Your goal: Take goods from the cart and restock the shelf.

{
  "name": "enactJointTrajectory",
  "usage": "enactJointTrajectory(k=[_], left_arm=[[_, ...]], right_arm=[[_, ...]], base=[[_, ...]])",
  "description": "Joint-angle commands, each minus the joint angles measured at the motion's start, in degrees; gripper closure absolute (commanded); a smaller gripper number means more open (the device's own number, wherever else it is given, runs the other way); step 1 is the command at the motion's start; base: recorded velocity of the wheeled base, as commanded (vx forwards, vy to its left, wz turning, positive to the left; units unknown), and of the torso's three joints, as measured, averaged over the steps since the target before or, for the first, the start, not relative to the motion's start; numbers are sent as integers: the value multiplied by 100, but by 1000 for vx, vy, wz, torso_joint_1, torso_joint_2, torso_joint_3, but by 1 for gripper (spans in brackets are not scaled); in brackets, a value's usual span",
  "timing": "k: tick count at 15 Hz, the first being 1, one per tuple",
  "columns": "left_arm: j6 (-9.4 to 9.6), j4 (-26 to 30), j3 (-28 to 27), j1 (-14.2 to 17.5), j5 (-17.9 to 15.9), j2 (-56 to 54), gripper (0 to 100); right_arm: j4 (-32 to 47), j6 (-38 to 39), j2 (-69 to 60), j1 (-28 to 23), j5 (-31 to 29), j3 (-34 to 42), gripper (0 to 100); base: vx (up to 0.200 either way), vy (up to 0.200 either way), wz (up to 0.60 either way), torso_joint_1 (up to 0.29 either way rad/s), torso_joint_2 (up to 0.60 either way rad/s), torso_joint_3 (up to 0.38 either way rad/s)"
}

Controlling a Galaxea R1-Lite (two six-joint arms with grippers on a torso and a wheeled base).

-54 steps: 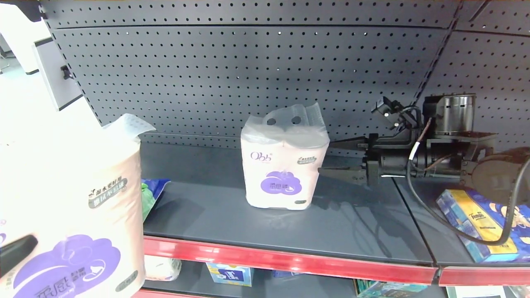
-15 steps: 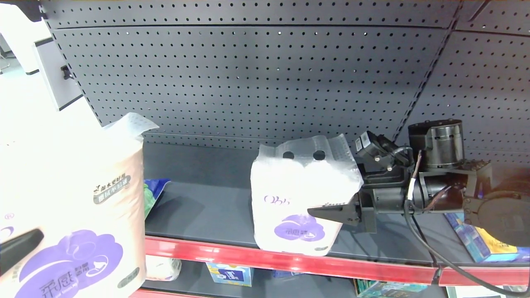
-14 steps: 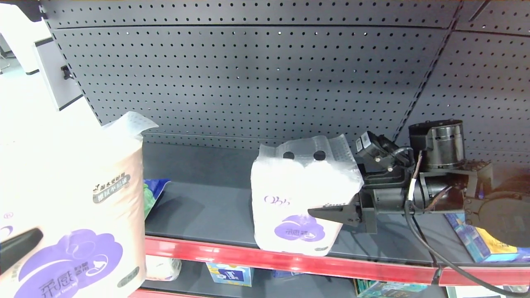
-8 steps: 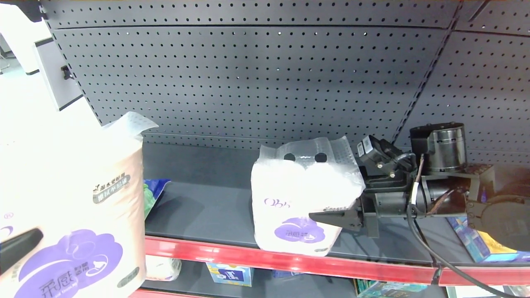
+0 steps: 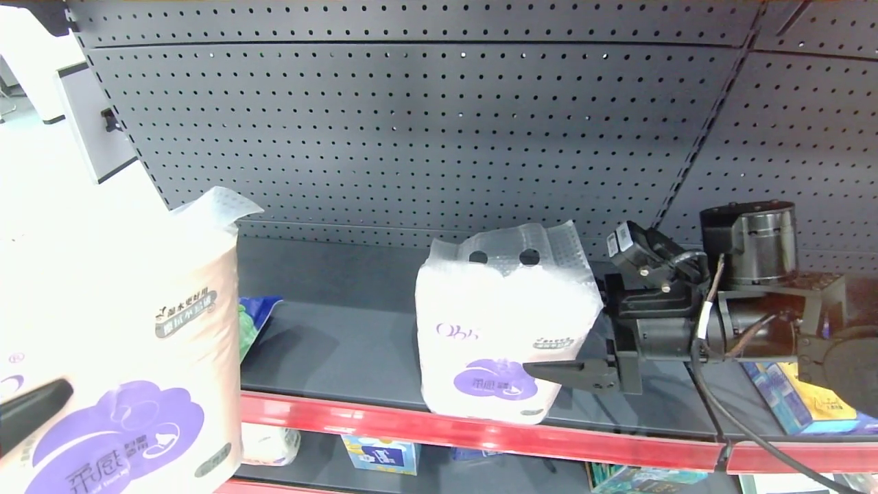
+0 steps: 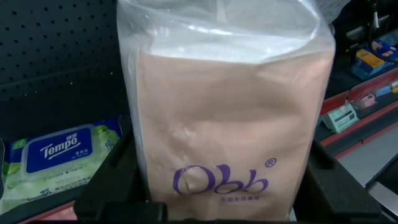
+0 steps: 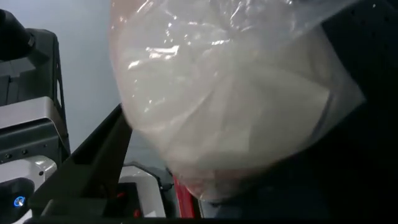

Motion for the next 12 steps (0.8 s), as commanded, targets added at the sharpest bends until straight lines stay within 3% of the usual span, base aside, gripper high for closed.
enactJointTrajectory(k=[1, 6, 9, 12], left_arm=[[1, -6, 1, -1, -10, 20, 100], [1, -6, -26, -1, -19, 380, 100], [36, -120, -228, -1, -10, 890, 100], [10, -1026, -105, -1, -37, 1497, 100]], right_arm=[[-8, -3, -484, -135, -72, 360, 0], [-8, -39, -2242, -689, -371, 1775, 0], [53, 5, -3841, -1594, -951, 2522, 0], [89, 550, -5291, -2508, -1056, 3296, 0]], base=[[0, 0, 0, 0, 0, 0], [0, 0, 0, 0, 0, 0], [0, 0, 0, 0, 0, 0], [0, 0, 0, 0, 0, 0]])
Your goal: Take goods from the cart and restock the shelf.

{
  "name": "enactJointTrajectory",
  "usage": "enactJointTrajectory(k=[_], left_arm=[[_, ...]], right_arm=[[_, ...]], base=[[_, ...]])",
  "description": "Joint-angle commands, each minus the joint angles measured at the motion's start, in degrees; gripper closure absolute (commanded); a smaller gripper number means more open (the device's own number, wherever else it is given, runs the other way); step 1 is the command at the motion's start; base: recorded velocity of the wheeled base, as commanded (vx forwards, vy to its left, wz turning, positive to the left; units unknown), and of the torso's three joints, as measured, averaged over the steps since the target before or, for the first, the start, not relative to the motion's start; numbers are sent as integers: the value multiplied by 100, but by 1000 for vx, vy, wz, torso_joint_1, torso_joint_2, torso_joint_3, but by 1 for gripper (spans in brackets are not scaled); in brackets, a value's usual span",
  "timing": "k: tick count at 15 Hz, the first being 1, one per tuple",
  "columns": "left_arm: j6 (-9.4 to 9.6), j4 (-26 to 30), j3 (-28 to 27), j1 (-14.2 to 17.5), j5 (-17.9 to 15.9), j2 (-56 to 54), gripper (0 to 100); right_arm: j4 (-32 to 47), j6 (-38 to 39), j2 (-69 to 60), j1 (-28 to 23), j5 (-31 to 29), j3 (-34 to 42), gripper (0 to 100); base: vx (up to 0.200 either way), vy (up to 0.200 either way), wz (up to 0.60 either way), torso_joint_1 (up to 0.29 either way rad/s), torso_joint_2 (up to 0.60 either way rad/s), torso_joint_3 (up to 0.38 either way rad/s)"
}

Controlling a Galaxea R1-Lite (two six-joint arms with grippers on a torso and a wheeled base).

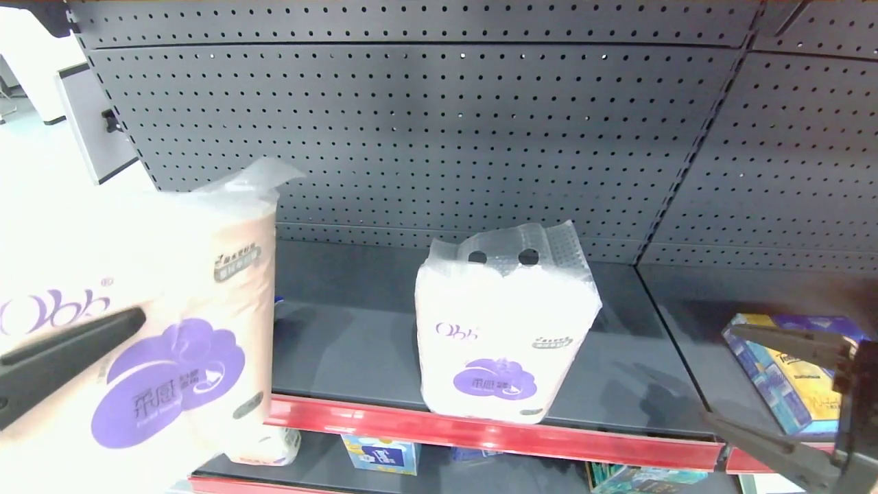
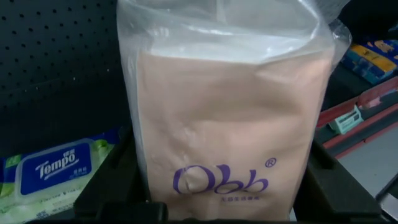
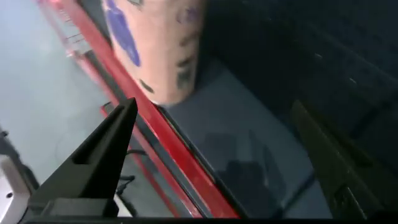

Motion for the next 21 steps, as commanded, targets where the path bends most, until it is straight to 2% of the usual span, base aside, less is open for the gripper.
enactJointTrajectory(k=[1, 2, 5, 6, 8, 12, 14, 17, 20, 21], left_arm=[[-24, -562, 177, -1, -80, 777, 100], [-33, -747, 212, 8, -142, 953, 100], [11, -2258, 247, -27, -713, 2201, 100], [11, -2505, 212, -27, -827, 2385, 100], [11, -3296, -96, -54, -1504, 3080, 100], [-7, -3392, -781, -27, -2286, 3836, 100], [2, -3533, -1212, -27, -2312, 4363, 100], [-24, -4262, -2047, 52, -2207, 5462, 100], [-24, -4280, -2636, -36, -2321, 6033, 100], [-24, -4289, -2908, -27, -2515, 6305, 100]], right_arm=[[43, 669, -1974, -899, -186, 883, 0], [52, 818, -2150, -943, -230, 945, 0], [447, 1530, -3029, -1014, -581, 1007, 0], [553, 1539, -3152, -1014, -590, 998, 0], [1273, 1609, -3890, -1005, -599, 1024, 0], [2767, 1635, -5288, -1014, -607, 936, 0], [2847, 1644, -5305, -1005, -722, 901, 0], [2864, 1644, -5296, -987, -722, 787, 0], [2873, 1644, -5296, -987, -739, 752, 0], [2873, 1644, -5296, -987, -739, 769, 0]], base=[[0, 0, 0, 0, 0, 0], [0, 0, 0, 0, 0, 0], [0, 0, 0, 0, 0, 0], [0, 0, 0, 0, 0, 0], [0, 0, 0, 0, 0, 0], [0, 0, 0, 0, 0, 0], [0, 0, 0, 0, 0, 0], [0, 0, 0, 0, 0, 0], [0, 0, 0, 0, 0, 0], [0, 0, 0, 0, 0, 0]])
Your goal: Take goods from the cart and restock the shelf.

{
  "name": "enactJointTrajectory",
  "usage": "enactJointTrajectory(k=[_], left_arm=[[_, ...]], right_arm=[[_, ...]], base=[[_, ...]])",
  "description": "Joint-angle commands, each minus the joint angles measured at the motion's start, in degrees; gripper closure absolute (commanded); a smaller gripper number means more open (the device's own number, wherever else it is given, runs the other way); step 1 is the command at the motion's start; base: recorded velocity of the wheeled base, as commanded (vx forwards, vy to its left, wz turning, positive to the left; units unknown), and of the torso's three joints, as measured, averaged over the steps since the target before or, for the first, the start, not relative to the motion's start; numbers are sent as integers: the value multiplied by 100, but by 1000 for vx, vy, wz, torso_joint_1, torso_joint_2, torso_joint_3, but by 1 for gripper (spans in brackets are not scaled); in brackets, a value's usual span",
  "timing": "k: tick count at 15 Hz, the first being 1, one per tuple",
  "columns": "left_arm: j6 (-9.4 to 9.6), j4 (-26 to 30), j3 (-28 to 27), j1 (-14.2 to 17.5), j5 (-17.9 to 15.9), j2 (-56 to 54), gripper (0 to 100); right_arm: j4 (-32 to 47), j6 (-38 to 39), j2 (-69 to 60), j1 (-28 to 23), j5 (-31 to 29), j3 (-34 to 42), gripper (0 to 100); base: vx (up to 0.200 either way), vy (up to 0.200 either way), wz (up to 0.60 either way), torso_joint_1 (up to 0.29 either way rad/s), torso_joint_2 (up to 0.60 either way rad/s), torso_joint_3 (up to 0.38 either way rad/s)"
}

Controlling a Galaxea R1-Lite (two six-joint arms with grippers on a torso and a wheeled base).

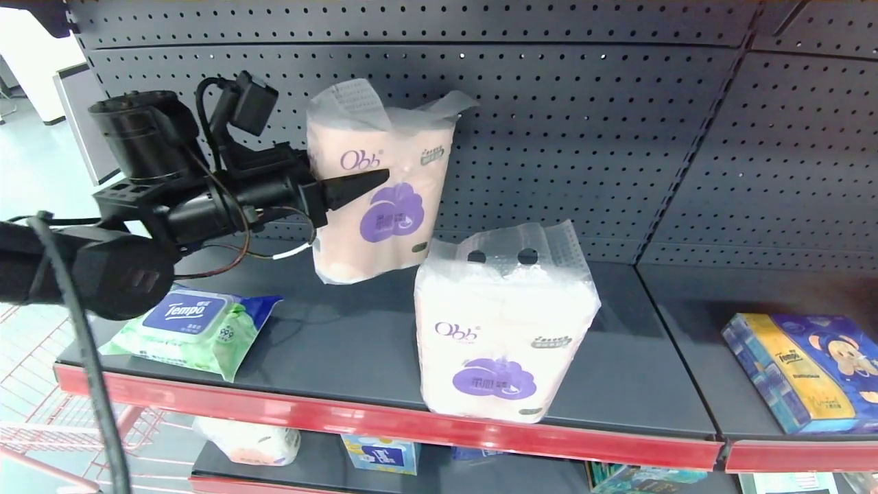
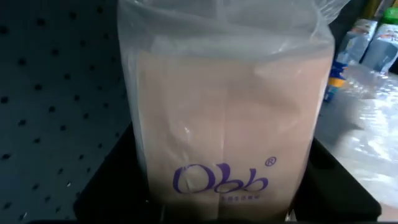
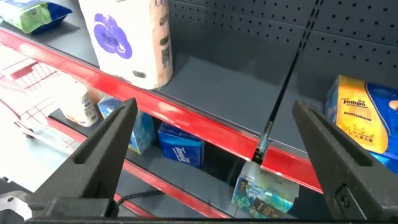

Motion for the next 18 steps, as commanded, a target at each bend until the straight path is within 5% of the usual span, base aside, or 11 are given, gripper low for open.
enactJointTrajectory(k=[1, 4, 7, 9, 12, 18], left_arm=[[0, -31, -569, 1, -374, 790, 100], [-9, -31, -929, 10, -1306, 1159, 100], [-70, -295, -1456, -43, -1658, 1774, 100], [-1011, -1077, -1553, -245, -1860, 2064, 100], [-2013, -2465, -1799, -491, -1930, 2670, 100], [-2136, -2597, -1948, -517, -2387, 3040, 100]], right_arm=[[-5, -1, 18, -12, 3, 14, 0], [3, -1, 123, -12, -6, -13, 0], [-5, -10, 211, -21, -6, -30, 0], [3, -10, 220, -30, -6, -30, 0], [3, -10, 255, -39, -6, -109, 0], [3, -10, 378, -47, -14, -215, 0]], base=[[0, 0, 0, 0, 0, 0], [0, 0, 0, 0, 0, 0], [0, 0, 0, 0, 0, 0], [0, 0, 0, 0, 0, 0], [0, 0, 0, 0, 0, 0], [0, 0, 0, 0, 0, 0]])
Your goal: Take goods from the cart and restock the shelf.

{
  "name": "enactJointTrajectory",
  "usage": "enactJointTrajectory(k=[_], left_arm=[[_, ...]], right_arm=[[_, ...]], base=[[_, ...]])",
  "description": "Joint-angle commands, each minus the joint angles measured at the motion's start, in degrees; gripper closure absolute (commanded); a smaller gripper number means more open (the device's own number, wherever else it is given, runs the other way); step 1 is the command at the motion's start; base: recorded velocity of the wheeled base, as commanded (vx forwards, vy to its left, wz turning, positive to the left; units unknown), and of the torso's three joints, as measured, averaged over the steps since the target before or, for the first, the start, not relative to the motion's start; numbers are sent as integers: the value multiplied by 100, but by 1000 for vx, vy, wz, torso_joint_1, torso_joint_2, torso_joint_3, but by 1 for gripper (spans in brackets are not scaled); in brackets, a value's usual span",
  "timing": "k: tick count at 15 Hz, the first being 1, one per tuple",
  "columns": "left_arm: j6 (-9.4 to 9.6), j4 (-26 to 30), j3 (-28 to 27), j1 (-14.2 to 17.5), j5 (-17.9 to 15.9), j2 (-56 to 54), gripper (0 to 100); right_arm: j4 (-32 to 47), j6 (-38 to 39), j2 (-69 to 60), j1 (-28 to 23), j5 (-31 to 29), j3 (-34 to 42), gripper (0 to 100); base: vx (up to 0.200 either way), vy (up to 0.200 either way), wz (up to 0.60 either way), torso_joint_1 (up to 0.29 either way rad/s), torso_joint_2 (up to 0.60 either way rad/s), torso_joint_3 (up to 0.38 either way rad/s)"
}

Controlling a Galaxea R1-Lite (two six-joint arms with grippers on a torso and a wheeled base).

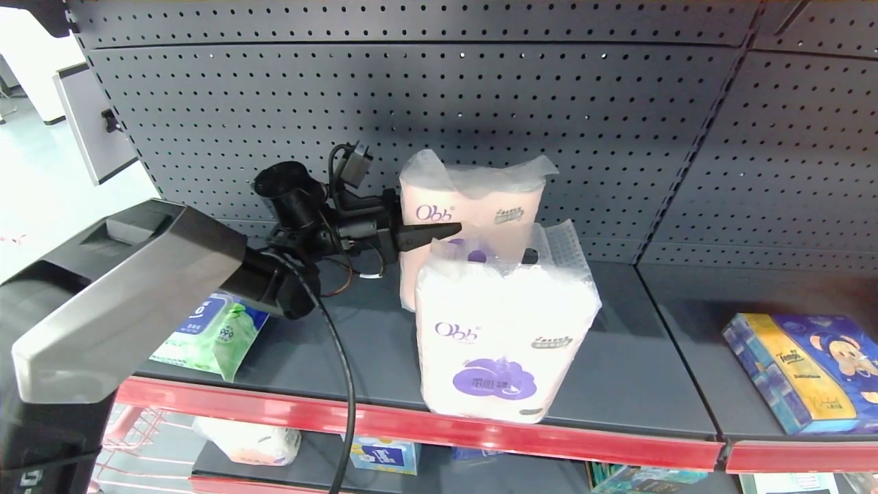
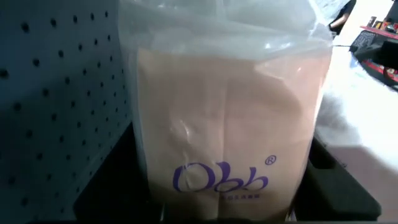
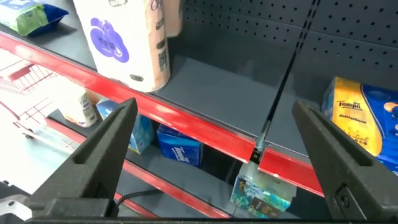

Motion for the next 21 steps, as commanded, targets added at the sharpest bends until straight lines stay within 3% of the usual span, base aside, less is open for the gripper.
enactJointTrajectory(k=[1, 4, 5, 7, 9, 10, 11, 14, 19, 20, 21], left_arm=[[-4, 1, -180, -2, -31, 273, 100], [-92, 1, -655, -10, -154, 572, 100], [-285, 1, -725, -37, -400, 616, 100], [-531, -26, -963, -54, -576, 739, 100], [-549, -43, -1675, -54, -629, 1143, 100], [-619, -26, -2413, -54, -673, 1503, 100], [-821, -35, -2764, -63, -681, 1679, 100], [-1085, -35, -2852, -151, -699, 1741, 100], [-1085, -43, -2861, -151, -699, 1785, 100], [-1085, -43, -2861, -151, -699, 1785, 0], [-1093, -43, -2852, -151, -708, 1785, 0]], right_arm=[[1, -2, 76, -1, 1, -13, 0], [1, -2, 84, -1, 10, 14, 0], [1, -2, 137, -1, 10, 5, 0], [-8, -2, 164, 8, 10, -4, 0], [-8, -2, 164, 8, 10, -4, 0], [1, -2, 164, 8, 10, -4, 0], [-8, -2, 164, 8, 10, -13, 0], [-8, -2, 199, 8, 1, -13, 0], [-8, -2, 190, 8, 1, 14, 0], [-8, -2, 190, 8, -7, 23, 0], [-8, -2, 181, 8, -7, 31, 0]], base=[[0, 0, 0, 0, 0, 0], [0, 0, 0, 0, 0, 0], [0, 0, 0, 0, 0, 0], [0, 0, 0, 0, 0, 0], [0, 0, 0, 0, 0, 0], [0, 0, 0, 0, 0, 0], [0, 0, 0, 0, 0, 0], [0, 0, 0, 0, 0, 0], [0, 0, 0, 0, 0, 0], [0, 0, 0, 0, 0, 0], [0, 0, 0, 0, 0, 0]])
